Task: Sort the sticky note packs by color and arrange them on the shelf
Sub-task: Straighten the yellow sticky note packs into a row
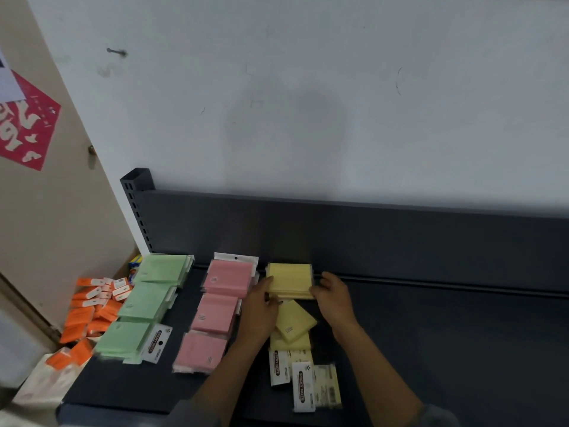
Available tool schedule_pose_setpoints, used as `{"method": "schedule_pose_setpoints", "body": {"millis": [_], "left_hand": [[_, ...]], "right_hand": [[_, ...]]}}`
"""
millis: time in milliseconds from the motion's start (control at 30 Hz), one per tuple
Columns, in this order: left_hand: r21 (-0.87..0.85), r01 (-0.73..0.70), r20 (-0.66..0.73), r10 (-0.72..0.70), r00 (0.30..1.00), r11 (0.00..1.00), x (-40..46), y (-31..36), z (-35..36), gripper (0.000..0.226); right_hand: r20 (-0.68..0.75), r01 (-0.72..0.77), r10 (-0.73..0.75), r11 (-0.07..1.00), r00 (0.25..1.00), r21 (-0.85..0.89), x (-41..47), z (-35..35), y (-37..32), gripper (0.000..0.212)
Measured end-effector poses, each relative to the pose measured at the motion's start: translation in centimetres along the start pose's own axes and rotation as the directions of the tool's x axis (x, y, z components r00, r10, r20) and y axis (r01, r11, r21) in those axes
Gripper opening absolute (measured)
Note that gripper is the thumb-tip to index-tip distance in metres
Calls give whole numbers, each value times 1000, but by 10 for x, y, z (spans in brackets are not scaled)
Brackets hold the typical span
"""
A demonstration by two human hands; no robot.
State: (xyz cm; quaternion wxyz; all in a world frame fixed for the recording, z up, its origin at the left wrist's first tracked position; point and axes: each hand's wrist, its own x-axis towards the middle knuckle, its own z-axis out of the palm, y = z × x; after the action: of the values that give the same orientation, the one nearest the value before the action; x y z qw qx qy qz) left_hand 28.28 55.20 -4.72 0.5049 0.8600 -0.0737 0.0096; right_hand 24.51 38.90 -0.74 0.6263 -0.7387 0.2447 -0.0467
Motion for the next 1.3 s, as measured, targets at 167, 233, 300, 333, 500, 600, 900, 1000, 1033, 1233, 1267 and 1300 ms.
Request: {"method": "schedule_pose_setpoints", "body": {"millis": [167,233,300,333,500,600,900,1000,1033,1233,1267,1300], "left_hand": [[-34,-23,5,23,1000,999,-26,-9,-13,38],[-15,-32,18,33,999,999,-37,-10,-10,39],[23,-74,2,74,997,997,-42,-8,-8,39],[49,-100,-10,101,995,994,-42,-8,-7,39],[134,-180,-49,188,981,974,-42,-14,-5,33],[152,-206,-55,216,975,967,-47,-12,-6,27],[121,-83,-77,92,993,989,-73,-12,-9,29],[101,-70,-80,78,994,992,-70,-12,-5,37],[91,-70,-76,77,994,993,-69,-12,-5,38],[65,-66,-63,70,996,996,-64,-13,-12,33],[72,-86,-57,90,994,994,-64,-14,-13,32],[73,-105,-58,110,992,992,-62,-17,-13,31]], "right_hand": [[79,108,-85,930,993,-352,-38,-12,10,35],[171,132,-63,892,983,-431,-46,-7,16,37],[190,155,-72,871,979,-467,-48,-2,20,50],[184,165,-85,862,979,-479,-48,0,21,56],[166,229,-167,834,972,-503,-53,9,28,62],[221,283,-191,795,956,-537,-61,10,28,67],[268,359,-253,783,930,-508,-83,10,41,71],[187,354,-300,771,935,-529,-86,20,41,58],[175,359,-315,762,933,-539,-86,23,43,53],[196,389,-343,698,918,-601,-73,23,39,37],[180,387,-350,714,919,-583,-70,22,37,36],[164,382,-353,739,921,-555,-66,21,36,35]]}}
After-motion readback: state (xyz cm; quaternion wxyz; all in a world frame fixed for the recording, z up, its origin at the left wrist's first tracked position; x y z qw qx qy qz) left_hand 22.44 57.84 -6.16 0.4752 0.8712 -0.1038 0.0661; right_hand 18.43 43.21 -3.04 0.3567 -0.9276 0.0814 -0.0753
